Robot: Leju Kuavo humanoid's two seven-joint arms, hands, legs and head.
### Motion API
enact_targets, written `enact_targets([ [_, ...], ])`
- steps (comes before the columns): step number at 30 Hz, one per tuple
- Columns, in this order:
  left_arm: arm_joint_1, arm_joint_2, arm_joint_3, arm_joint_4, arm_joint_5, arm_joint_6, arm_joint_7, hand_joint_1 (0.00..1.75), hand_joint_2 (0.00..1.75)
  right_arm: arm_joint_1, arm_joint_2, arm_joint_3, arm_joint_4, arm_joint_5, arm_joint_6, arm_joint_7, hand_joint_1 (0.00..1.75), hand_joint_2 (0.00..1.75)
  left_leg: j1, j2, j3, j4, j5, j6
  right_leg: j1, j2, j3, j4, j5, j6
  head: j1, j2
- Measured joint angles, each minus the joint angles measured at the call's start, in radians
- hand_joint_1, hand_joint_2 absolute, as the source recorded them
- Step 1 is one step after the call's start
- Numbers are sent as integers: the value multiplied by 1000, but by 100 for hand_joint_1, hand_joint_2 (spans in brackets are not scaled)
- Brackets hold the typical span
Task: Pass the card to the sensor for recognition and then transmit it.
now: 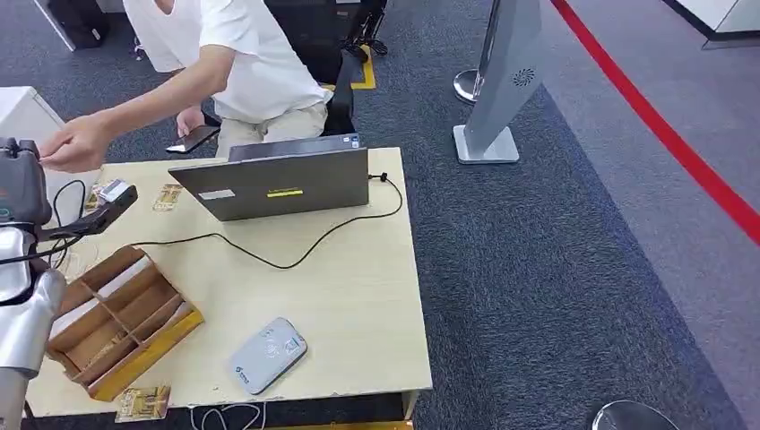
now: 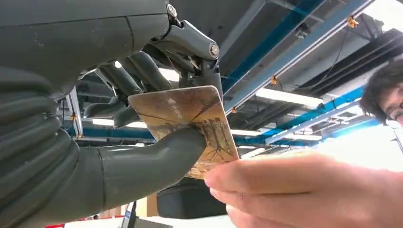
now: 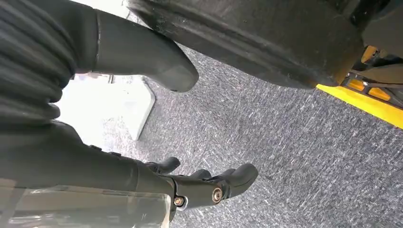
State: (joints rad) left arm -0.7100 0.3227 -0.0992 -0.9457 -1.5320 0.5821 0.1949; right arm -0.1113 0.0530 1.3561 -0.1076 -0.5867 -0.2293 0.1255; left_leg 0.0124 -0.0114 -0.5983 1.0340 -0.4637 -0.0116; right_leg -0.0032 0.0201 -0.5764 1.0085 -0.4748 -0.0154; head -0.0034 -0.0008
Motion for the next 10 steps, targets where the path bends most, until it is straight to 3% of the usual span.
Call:
enact_targets([
  [9,-3,-4,0,32,0,-8,0,175,175,0,0,0,0,0,0,-3,0,175,0,5,-1,0,-1,-1,0,5,-2,0,0,0,0,0],
  [10,-3,-4,0,32,0,-8,0,0,175,0,0,0,0,0,0,-5,0,175,0,5,-1,0,-1,-1,0,5,-2,0,0,0,0,0],
])
